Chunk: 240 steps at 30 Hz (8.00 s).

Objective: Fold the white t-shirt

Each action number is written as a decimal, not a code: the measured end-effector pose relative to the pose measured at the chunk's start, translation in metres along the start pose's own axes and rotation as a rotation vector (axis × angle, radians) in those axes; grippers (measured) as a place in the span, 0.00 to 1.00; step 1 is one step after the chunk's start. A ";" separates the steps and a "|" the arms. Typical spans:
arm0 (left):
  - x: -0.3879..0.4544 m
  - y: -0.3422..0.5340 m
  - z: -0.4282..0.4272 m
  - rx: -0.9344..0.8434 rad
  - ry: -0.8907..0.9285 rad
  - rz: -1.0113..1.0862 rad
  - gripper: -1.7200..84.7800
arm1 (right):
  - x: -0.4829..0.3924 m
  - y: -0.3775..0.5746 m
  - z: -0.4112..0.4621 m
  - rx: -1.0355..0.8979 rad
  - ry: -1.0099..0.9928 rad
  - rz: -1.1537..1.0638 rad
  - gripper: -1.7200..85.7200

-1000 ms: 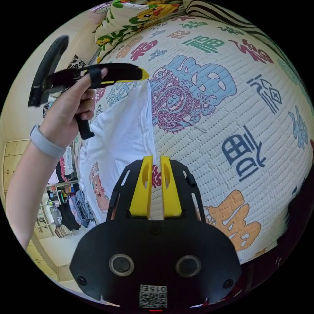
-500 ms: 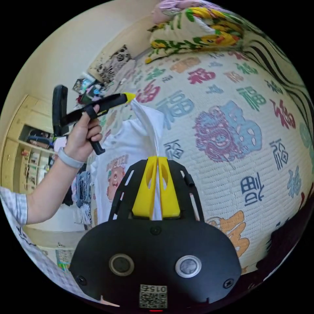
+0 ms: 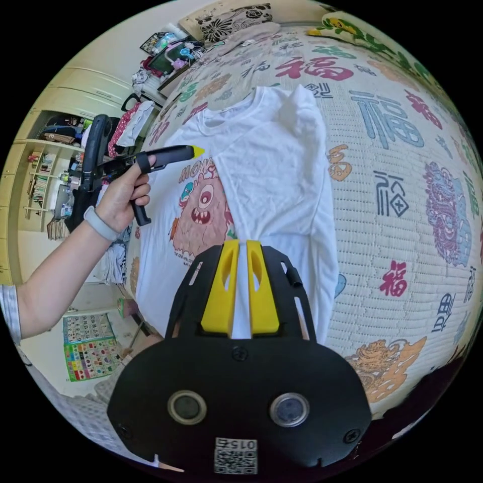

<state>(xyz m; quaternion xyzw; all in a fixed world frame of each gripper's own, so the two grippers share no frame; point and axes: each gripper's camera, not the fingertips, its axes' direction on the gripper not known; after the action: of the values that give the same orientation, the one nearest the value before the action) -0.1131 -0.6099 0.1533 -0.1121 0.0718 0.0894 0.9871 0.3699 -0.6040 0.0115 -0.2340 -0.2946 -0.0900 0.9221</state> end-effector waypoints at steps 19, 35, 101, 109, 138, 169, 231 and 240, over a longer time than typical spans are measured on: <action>-0.064 0.108 -0.064 0.096 -0.126 -0.188 0.08 | -0.162 -0.147 -0.006 -0.097 0.074 -0.125 0.04; -0.268 0.241 -0.107 0.130 -0.106 -0.632 0.11 | -0.523 -0.373 0.160 -0.293 0.153 -0.559 0.11; -0.175 -0.131 -0.057 -0.183 -0.081 0.297 0.13 | -0.278 -0.354 -0.084 -0.142 0.475 -0.278 0.13; -0.165 -0.143 -0.009 -0.321 -0.168 0.300 0.10 | -0.254 -0.340 -0.062 -0.253 0.460 -0.275 0.10; -0.114 -0.023 -0.144 0.073 -0.159 0.407 0.02 | -0.202 -0.134 -0.178 0.026 0.370 -0.377 0.03; -0.116 0.241 -0.072 -0.223 0.061 0.013 0.02 | -0.164 0.094 -0.042 -0.232 0.173 -0.216 0.02; -0.187 0.400 -0.052 -0.054 -0.066 -0.461 0.01 | -0.355 -0.252 0.108 -0.399 0.156 -0.574 0.02; -0.051 0.368 -0.080 0.080 0.190 -0.048 0.01 | -0.211 -0.202 -0.051 -0.130 -0.155 -0.421 0.02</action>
<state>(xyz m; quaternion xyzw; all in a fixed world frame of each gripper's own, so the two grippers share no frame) -0.2436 -0.2838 0.0078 -0.0823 0.1658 0.0519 0.9813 0.1630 -0.7995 -0.0715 -0.2325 -0.4004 -0.2811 0.8406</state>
